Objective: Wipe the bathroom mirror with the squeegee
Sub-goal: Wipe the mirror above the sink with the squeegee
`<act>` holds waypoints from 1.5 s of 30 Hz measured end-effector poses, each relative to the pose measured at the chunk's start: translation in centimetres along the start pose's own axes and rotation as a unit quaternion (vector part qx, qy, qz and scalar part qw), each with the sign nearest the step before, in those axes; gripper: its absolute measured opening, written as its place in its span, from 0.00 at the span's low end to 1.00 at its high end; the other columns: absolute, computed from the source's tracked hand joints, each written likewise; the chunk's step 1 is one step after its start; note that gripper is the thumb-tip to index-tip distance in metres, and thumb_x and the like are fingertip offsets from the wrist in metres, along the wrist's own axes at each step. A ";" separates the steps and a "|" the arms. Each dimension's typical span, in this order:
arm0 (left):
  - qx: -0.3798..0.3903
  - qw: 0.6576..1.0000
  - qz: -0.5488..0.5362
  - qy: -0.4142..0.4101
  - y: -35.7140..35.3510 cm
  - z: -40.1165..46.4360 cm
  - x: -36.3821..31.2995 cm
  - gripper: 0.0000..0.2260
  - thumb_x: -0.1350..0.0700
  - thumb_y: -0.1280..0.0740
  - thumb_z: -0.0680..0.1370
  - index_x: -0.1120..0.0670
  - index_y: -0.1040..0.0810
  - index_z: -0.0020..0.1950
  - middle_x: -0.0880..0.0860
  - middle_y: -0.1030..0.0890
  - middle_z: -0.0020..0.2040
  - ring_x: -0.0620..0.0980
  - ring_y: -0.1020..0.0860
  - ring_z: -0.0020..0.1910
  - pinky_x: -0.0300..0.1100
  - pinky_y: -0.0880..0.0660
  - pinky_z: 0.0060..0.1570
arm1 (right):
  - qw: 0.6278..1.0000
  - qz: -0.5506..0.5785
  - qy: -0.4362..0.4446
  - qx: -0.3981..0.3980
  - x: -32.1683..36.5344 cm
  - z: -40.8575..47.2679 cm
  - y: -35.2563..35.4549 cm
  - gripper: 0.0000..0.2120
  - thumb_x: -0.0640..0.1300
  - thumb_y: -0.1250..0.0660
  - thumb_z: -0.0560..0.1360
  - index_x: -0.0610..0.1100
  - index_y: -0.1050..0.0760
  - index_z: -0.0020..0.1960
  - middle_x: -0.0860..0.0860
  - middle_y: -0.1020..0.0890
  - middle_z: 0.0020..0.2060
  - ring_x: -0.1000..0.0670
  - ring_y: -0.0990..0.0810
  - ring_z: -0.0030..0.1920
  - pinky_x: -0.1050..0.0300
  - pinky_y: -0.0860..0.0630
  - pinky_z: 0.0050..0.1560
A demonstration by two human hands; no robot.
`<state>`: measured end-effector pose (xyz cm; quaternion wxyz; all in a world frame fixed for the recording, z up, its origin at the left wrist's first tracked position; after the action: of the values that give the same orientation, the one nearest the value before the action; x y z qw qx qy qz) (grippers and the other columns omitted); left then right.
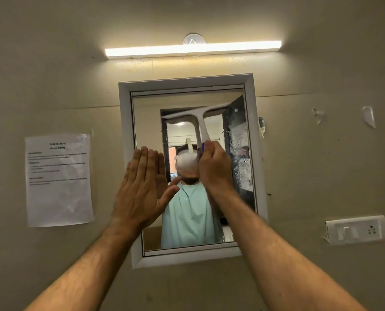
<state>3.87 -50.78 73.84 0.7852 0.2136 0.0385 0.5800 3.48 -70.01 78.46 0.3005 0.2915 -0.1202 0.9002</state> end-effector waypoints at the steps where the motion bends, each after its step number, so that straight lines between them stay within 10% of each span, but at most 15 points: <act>1: 0.000 1.000 0.000 0.000 0.0 0.0 -0.1 0.43 0.29 0.54 0.79 0.58 0.60 0.82 0.58 0.61 0.83 0.53 0.60 0.82 0.45 0.65 0.79 | 1.000 0.005 0.001 -0.001 0.8 1.0 0.3 0.14 0.57 0.50 0.83 0.54 0.29 0.47 0.54 0.23 0.35 0.53 0.22 0.38 0.54 0.27 0.38; 8: -0.009 1.000 -0.020 0.008 0.4 0.2 -0.3 0.42 0.29 0.56 0.79 0.56 0.61 0.81 0.57 0.60 0.82 0.53 0.61 0.82 0.44 0.66 0.78 | 0.997 0.028 -0.054 0.045 0.1 1.0 0.6 0.18 0.57 0.52 0.83 0.50 0.27 0.50 0.43 0.18 0.46 0.41 0.19 0.48 0.36 0.22 0.53; 13: -0.006 1.000 -0.010 -0.006 0.3 -0.8 -0.1 0.41 0.29 0.55 0.79 0.55 0.63 0.81 0.57 0.60 0.83 0.54 0.60 0.82 0.49 0.60 0.80 | 0.999 -0.001 -0.045 0.029 -2.0 -2.1 1.1 0.16 0.55 0.51 0.85 0.50 0.28 0.52 0.52 0.22 0.40 0.51 0.22 0.41 0.56 0.27 0.39; 18: 0.000 1.000 0.001 -0.003 0.5 -0.4 0.4 0.42 0.29 0.53 0.79 0.56 0.62 0.82 0.58 0.59 0.83 0.54 0.59 0.82 0.50 0.60 0.80 | 0.995 0.064 -0.049 0.056 1.8 1.3 1.3 0.19 0.56 0.49 0.84 0.44 0.27 0.54 0.39 0.19 0.43 0.35 0.19 0.45 0.32 0.21 0.48; 45: -0.004 0.999 -0.037 -0.011 1.3 -2.7 -0.7 0.41 0.31 0.52 0.80 0.51 0.68 0.81 0.56 0.60 0.82 0.53 0.58 0.82 0.44 0.65 0.78 | 0.994 -0.025 -0.089 0.057 -3.2 -4.4 1.1 0.21 0.63 0.55 0.80 0.54 0.28 0.49 0.52 0.20 0.41 0.48 0.20 0.44 0.40 0.22 0.51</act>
<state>1.70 -50.33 71.77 0.8071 0.2147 0.0354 0.5488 2.86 -70.60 72.97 0.2942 0.3899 -0.0876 0.8682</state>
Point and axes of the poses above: each hand's wrist, its own z-axis towards the middle knuckle, its own y-axis out of the back of the hand, x = y × z, the point moved 5 cm from there along z, towards the middle knuckle
